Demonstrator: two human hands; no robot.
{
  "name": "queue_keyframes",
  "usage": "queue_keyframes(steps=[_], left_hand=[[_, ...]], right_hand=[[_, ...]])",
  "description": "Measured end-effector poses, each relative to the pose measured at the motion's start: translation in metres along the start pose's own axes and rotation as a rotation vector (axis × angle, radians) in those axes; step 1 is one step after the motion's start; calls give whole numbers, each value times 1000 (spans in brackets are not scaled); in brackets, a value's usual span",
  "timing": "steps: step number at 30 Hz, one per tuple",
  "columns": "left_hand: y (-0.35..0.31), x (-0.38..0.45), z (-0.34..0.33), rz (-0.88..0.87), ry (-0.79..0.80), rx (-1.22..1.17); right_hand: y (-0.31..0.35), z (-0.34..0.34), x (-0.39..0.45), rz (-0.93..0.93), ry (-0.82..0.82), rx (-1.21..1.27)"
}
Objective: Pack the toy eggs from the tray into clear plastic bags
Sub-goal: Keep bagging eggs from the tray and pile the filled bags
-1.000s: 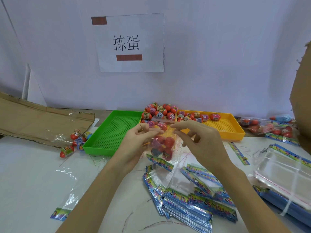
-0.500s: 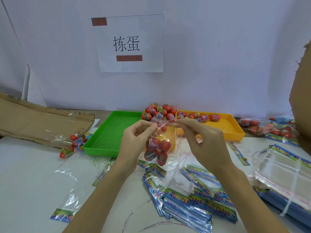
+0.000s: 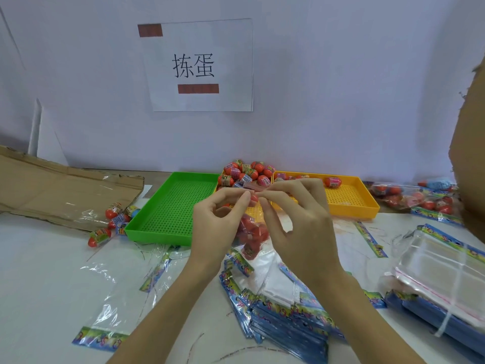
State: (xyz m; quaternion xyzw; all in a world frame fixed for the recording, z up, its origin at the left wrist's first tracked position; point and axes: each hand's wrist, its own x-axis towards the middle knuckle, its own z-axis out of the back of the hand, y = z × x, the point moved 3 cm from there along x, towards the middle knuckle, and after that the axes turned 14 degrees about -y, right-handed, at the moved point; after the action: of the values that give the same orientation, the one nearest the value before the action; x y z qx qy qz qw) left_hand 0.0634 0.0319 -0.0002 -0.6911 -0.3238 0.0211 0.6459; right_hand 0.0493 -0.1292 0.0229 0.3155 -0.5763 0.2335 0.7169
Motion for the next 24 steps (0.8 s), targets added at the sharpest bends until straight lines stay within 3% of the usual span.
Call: queue_keyframes(steps=[4,8,13,24], left_hand=[[-5,-5,-4,-7,67,-24],[-12,-12,-8,-170,166,97],[-11,-12,-8,-301,116,229],[-14,-11,-6,-429,117,271]], right_hand=[[-6,3,0,-17,4,-87],[-9,3,1,-49,-1,-90],[-11,1,-1,-77,8,-7],[-14,0,-1,-9,50,5]])
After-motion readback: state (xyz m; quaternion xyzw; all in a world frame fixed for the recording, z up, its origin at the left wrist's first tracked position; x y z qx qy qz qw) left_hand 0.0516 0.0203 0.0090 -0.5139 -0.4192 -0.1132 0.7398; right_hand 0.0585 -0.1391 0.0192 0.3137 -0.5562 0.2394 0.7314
